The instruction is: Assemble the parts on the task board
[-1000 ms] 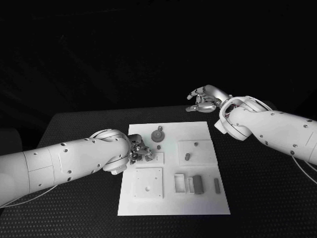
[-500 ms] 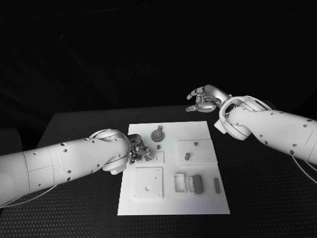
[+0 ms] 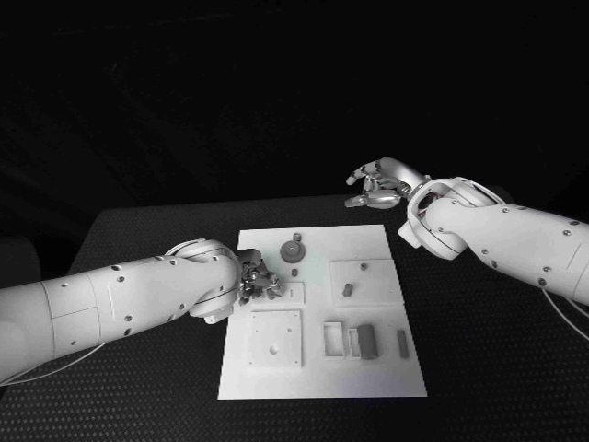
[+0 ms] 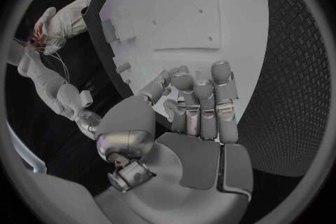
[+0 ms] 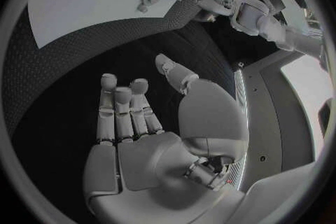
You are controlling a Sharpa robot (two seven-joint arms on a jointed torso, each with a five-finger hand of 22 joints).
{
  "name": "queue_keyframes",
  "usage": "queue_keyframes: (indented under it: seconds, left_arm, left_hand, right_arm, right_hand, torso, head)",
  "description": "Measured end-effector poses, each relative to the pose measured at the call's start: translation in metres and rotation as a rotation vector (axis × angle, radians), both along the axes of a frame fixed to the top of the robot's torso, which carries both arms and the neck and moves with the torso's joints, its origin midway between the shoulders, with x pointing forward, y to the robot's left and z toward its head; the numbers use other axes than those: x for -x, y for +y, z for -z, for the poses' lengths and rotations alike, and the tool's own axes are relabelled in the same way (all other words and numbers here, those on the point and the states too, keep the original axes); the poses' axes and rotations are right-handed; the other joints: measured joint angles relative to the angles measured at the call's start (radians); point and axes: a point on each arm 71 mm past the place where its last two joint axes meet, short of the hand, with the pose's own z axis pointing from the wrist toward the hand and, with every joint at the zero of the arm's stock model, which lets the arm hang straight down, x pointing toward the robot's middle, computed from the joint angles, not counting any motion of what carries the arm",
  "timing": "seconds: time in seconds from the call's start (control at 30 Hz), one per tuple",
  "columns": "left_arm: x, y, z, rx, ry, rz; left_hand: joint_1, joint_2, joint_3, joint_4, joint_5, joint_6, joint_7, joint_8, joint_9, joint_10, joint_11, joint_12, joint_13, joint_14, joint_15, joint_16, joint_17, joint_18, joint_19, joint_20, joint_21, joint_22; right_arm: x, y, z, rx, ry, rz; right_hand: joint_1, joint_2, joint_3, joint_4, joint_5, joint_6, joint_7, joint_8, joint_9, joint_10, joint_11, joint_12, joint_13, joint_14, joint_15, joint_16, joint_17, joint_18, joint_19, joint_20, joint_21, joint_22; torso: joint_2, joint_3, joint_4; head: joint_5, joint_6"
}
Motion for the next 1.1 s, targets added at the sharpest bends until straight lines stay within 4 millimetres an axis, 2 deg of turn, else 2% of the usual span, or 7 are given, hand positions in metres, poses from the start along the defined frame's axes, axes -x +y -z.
queue_keyframes:
  seconds: [0.33, 0.63, 0.93, 1.1]
  left_arm:
    - [-0.0015, 0.0, 0.0001, -0.005, 0.003, 0.003]
    - [-0.0038, -0.0028, 0.0005, -0.013, 0.007, 0.011]
    - [-0.0064, -0.0074, -0.0015, -0.054, 0.012, 0.052]
    - [-0.0072, -0.0084, -0.0023, -0.072, 0.012, 0.069]
  left_hand:
    - [-0.01, 0.01, 0.002, -0.002, -0.002, 0.0, 0.0, 0.007, 0.015, -0.004, -0.01, 0.016, -0.02, -0.001, 0.0, 0.023, -0.032, 0.0, -0.001, -0.001, 0.0, 0.0]
    - [-0.011, 0.011, 0.004, -0.005, 0.004, 0.0, 0.0, 0.016, 0.07, -0.004, -0.01, 0.023, -0.027, -0.002, 0.001, 0.035, -0.044, -0.001, -0.004, -0.004, 0.0, 0.001]
    - [-0.011, 0.011, 0.008, -0.006, 0.081, 0.0, 0.0, 0.028, 0.1, -0.003, -0.017, 0.035, -0.038, -0.006, 0.005, 0.05, -0.062, -0.002, -0.002, -0.006, 0.0, 0.001]
    - [-0.011, 0.011, 0.008, -0.006, 0.095, 0.0, 0.0, 0.029, 0.137, -0.003, -0.017, 0.035, -0.041, -0.006, 0.005, 0.055, -0.066, -0.002, -0.002, -0.006, 0.0, 0.001]
  right_arm:
    - [-0.0002, 0.0006, 0.0003, 0.001, 0.002, -0.002]
    - [-0.0002, 0.0003, 0.0004, 0.001, 0.003, -0.002]
    - [-0.0002, 0.0008, 0.0005, 0.002, 0.005, -0.004]
    - [-0.0003, 0.0006, 0.0006, 0.002, 0.006, -0.004]
  right_hand:
    - [0.004, 0.004, 0.0, 0.0, 0.0, 0.0, 0.0, 0.0, 0.0, 0.0, 0.0, 0.0, -0.001, 0.0, 0.0, 0.0, 0.0, 0.0, 0.0, 0.0, 0.0, 0.0]
    - [0.004, 0.004, 0.0, 0.0, 0.0, 0.0, 0.0, 0.0, -0.001, 0.0, 0.0, 0.0, -0.001, 0.0, 0.0, 0.0, -0.001, 0.0, 0.0, 0.0, 0.0, 0.0]
    - [0.004, 0.004, 0.0, 0.0, 0.0, 0.0, 0.0, 0.0, -0.002, 0.0, 0.0, 0.0, -0.002, -0.001, 0.001, 0.0, -0.002, 0.0, 0.0, 0.0, -0.004, 0.0]
    - [0.004, 0.004, 0.0, 0.0, 0.0, 0.0, 0.0, 0.0, -0.002, 0.0, 0.0, 0.0, -0.003, -0.001, 0.001, 0.0, -0.002, 0.0, 0.0, 0.0, -0.004, 0.001]
  torso:
    - [0.0, 0.0011, -0.0006]
    - [0.0, 0.0015, -0.001]
    - [0.0, 0.0022, -0.001]
    - [0.0, 0.0027, -0.0016]
  head:
    - [0.0, -0.002]
    - [0.0, 0.0]
    - [-0.002, -0.005]
    - [-0.001, -0.005]
